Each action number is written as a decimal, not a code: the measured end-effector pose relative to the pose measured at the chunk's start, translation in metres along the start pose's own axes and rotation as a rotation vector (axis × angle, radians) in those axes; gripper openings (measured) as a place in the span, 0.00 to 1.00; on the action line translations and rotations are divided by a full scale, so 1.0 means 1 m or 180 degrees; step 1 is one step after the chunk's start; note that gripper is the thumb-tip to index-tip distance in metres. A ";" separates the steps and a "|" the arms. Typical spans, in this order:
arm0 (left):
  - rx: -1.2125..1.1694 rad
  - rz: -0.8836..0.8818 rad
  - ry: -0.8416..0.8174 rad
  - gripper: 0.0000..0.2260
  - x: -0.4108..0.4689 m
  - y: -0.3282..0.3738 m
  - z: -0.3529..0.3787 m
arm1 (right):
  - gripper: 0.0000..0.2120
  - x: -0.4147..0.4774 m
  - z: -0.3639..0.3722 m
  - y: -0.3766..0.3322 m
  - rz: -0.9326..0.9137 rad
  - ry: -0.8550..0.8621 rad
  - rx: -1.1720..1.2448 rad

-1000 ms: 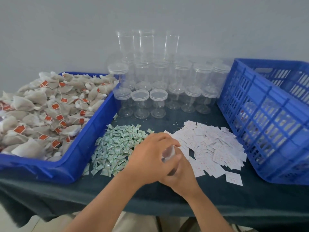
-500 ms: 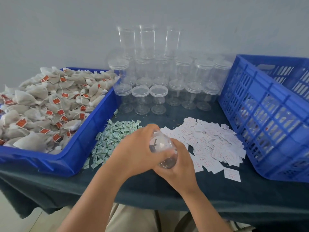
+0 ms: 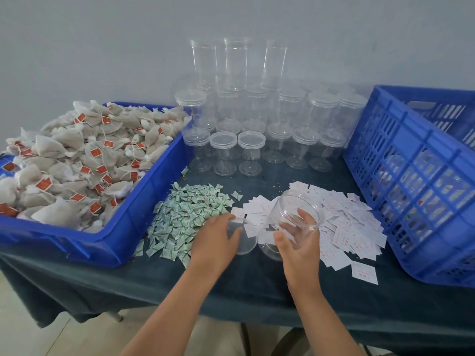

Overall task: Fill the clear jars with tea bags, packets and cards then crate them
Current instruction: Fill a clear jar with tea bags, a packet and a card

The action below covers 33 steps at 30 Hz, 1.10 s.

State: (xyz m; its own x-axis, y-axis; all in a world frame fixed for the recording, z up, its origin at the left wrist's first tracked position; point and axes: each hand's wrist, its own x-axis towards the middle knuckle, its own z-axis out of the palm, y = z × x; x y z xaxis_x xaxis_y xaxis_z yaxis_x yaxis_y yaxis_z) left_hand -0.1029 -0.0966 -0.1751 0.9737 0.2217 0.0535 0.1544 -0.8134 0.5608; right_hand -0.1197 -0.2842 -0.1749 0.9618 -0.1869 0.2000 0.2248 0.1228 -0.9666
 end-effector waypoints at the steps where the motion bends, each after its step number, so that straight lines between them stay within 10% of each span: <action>1: 0.0223 0.0090 0.0097 0.17 -0.001 0.000 0.004 | 0.32 0.000 0.000 0.000 0.0003 -0.0033 -0.0004; 17: -0.0009 0.0342 0.1105 0.11 0.037 -0.004 -0.147 | 0.38 -0.024 0.034 0.000 -0.0003 -0.1337 -0.0296; 22: 0.0785 -0.0354 0.0535 0.18 0.088 -0.044 -0.205 | 0.37 -0.038 0.055 0.006 -0.0039 -0.1453 -0.0243; 27: 0.2027 -0.0725 -0.1517 0.37 0.111 -0.088 -0.225 | 0.34 -0.035 0.047 0.009 -0.0014 -0.1234 -0.0050; 33: 0.1985 -0.0312 -0.0789 0.20 0.104 -0.120 -0.205 | 0.35 -0.035 0.047 0.013 -0.0032 -0.1358 -0.0227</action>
State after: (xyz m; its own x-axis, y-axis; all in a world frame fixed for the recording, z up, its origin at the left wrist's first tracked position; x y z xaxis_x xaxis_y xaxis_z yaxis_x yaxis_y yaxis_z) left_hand -0.0552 0.1348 -0.0673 0.9484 0.2409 -0.2062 0.2395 -0.9704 -0.0321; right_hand -0.1429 -0.2302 -0.1867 0.9413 0.2339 0.2432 0.2376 0.0525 -0.9700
